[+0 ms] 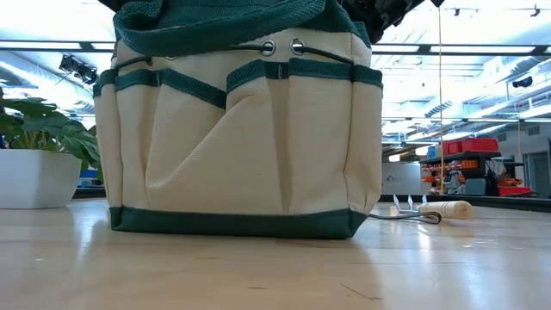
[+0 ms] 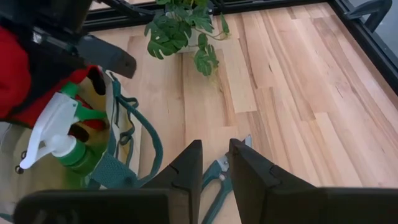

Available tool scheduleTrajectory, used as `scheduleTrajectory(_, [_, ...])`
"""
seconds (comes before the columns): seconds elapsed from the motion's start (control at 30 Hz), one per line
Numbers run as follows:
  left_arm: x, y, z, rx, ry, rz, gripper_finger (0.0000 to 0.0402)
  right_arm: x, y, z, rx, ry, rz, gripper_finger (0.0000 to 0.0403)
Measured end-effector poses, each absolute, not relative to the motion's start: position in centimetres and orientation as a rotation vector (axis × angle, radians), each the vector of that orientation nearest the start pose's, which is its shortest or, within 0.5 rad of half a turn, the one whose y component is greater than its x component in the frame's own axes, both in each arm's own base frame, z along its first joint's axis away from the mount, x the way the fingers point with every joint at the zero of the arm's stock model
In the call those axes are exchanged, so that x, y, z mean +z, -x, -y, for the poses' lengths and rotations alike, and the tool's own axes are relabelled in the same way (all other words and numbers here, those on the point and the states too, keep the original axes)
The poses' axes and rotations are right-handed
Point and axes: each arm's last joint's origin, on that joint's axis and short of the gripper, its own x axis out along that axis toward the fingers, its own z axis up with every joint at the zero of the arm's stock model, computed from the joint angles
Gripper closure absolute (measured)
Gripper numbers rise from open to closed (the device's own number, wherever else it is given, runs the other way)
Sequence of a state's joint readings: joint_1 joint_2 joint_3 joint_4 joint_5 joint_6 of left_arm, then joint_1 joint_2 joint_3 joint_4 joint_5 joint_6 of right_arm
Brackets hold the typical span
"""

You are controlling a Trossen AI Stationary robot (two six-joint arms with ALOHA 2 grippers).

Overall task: Pick & Place Garden tools in Gardening bag
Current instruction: Put the red and black gloves into the gardening bag

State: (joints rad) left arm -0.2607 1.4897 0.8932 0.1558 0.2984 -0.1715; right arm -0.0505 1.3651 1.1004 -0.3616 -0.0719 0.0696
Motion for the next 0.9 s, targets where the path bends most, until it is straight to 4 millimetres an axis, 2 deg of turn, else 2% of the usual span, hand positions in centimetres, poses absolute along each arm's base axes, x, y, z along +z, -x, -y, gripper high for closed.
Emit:
scheduleTrajectory(0.53, [21.4, -31.7, 9.4, -0.482, 0.200, -0.585, 0.0344, 29.9, -29.6, 1.3, -0.001, -0.106, -0.627, 0.0321])
scheduleTrajectory(0.9, [20.7, -31.7, 9.3, -0.430, 0.244, -0.651, 0.0344, 29.9, -29.6, 1.3, -0.001, -0.105, -0.625, 0.0321])
